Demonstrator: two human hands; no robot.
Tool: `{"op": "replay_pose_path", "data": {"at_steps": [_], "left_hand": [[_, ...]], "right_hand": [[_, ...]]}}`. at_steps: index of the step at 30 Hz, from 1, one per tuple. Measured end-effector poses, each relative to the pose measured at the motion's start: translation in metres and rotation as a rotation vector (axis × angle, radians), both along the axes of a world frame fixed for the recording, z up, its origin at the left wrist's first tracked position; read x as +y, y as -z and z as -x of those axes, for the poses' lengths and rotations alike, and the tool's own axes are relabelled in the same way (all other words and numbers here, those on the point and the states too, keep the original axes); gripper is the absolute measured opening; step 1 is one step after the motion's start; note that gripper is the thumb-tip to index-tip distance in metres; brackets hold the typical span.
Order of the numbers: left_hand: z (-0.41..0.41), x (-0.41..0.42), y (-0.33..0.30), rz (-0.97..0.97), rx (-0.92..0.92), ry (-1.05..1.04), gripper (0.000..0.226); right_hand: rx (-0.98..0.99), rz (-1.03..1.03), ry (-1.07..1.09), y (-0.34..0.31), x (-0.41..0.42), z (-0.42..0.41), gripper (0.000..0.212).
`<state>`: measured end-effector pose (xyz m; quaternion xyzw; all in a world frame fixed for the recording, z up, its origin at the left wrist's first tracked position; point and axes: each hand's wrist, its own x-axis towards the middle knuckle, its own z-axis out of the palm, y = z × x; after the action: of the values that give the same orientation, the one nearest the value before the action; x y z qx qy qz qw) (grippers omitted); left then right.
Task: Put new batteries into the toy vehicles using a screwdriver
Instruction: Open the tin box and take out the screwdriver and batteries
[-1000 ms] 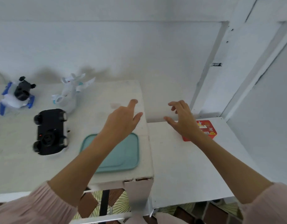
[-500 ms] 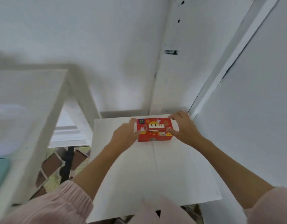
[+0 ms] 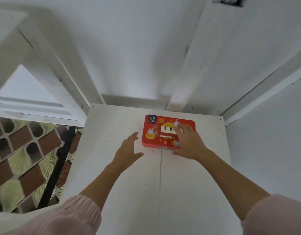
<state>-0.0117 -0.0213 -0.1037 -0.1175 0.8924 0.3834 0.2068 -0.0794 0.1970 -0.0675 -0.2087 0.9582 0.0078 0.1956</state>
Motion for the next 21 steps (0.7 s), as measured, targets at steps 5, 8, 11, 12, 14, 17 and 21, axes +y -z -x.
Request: {"op": "replay_pose_path", "data": {"at_steps": [5,8,11,12,14,17,21], "left_hand": [[0.023,0.009,0.047,-0.312,0.079,-0.098,0.071],[0.030,0.016,0.067,-0.372,0.126,-0.157,0.060],[0.035,0.017,0.085,-0.340,0.180,-0.218,0.054],[0.036,0.017,0.088,-0.315,0.186,-0.226,0.053],[0.037,0.017,0.096,-0.252,0.195,-0.242,0.050],[0.040,0.014,0.106,-0.162,0.230,-0.217,0.043],[0.040,0.012,0.112,-0.135,0.227,-0.214,0.041]], "right_hand": [[0.005,-0.112,-0.061,0.040,-0.004,0.040,0.116],[-0.123,-0.152,-0.062,0.057,-0.008,0.055,0.129],[-0.223,-0.163,-0.022,0.065,-0.014,0.059,0.136],[-0.222,-0.169,-0.019,0.065,-0.016,0.059,0.136],[-0.211,-0.170,-0.016,0.064,-0.018,0.059,0.134],[-0.218,-0.139,-0.025,0.063,-0.016,0.062,0.132],[-0.259,-0.087,-0.052,0.060,-0.012,0.067,0.131]]}}
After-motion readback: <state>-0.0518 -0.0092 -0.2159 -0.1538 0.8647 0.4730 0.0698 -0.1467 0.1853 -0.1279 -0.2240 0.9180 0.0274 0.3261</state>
